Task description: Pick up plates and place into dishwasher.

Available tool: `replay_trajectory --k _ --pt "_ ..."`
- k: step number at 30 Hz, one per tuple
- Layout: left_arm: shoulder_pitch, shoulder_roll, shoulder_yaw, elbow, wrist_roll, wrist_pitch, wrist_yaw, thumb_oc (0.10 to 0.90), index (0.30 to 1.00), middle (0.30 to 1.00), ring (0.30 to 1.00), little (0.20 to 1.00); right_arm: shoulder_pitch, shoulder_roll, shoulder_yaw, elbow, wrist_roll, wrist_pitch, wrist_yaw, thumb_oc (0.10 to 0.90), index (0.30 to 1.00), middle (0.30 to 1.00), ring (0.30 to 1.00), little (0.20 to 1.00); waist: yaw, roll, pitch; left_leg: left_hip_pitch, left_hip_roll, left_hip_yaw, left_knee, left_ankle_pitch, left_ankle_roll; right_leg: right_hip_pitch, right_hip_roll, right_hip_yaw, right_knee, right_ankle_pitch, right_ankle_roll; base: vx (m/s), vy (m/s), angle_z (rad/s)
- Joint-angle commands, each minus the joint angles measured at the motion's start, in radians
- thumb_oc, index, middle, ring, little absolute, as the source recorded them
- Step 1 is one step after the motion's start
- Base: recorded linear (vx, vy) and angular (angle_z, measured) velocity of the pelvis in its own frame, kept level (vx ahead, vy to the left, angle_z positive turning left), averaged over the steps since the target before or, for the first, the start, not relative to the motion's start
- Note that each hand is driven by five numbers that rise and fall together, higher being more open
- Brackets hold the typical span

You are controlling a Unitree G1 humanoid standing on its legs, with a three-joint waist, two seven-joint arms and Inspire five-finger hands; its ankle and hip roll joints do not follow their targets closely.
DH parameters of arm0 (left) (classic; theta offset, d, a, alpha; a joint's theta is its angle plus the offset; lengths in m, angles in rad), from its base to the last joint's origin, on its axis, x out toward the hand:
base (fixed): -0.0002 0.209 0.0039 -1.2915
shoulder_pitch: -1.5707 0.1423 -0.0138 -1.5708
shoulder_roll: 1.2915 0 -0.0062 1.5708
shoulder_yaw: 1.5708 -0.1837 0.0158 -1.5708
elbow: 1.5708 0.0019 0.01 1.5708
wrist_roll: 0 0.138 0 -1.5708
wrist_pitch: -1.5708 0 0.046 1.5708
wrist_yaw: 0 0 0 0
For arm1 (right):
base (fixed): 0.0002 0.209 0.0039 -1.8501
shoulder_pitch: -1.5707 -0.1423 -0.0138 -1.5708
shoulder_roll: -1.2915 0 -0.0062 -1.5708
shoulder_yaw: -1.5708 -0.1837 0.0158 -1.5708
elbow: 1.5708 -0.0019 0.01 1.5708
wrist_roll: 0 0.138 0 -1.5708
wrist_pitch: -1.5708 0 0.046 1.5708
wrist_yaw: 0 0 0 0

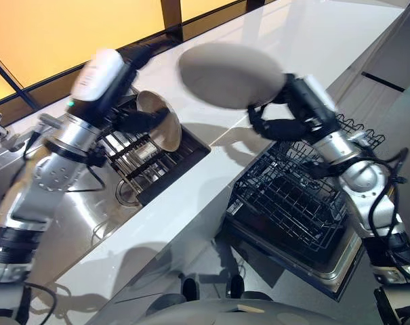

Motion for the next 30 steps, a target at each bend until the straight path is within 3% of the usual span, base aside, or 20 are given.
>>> replay_trajectory --k 1,12,21,30 --pt "-0.068 0.082 0.085 0.073 0.043 0.021 0.105 0.8 0.9 0.9 0.9 0.9 -0.054 -0.03 -0.104 -0.024 0.036 -0.081 -0.129 0.1 0.3 0.3 0.3 0.2 -0.018 0.038 -0.087 0.024 -0.04 0.015 0.025 -0.131 0.02 0.01 0.069 0.001 0.112 -0.155 0.026 0.0 0.0 0.0" --pt "-0.103 0.189 0.019 0.194 0.207 0.126 0.103 0.8 0.9 0.9 0.9 0.9 -0.014 -0.039 -0.145 0.095 0.01 -0.086 -0.355 0.1 0.3 0.3 0.3 0.2 -0.044 0.061 -0.078 0.043 -0.045 0.024 0.034 -0.153 0.026 0.011 0.07 0.021 0.132 -0.169 0.036 0.05 0.014 -0.07" --pt "-0.237 0.311 -0.118 0.27 0.248 0.179 0.038 0.8 0.9 0.9 0.9 0.9 -0.021 -0.141 -0.123 0.246 -0.127 0.041 -0.431 0.1 0.3 0.3 0.3 0.2 -0.06 0.069 -0.062 0.037 -0.051 0.035 0.057 -0.165 0.03 -0.006 0.069 0.036 0.157 -0.17 0.045 0.07 0.011 -0.09" --pt "-0.402 0.344 -0.284 0.339 0.26 0.193 -0.013 0.8 0.9 0.9 0.9 0.9 -0.068 -0.207 -0.048 0.346 -0.234 0.113 -0.461 0.1 0.3 0.3 0.3 0.2 -0.072 0.074 -0.042 0.026 -0.053 0.049 0.073 -0.174 0.036 -0.028 0.068 0.054 0.177 -0.169 0.051 0.11 0.001 -0.07"
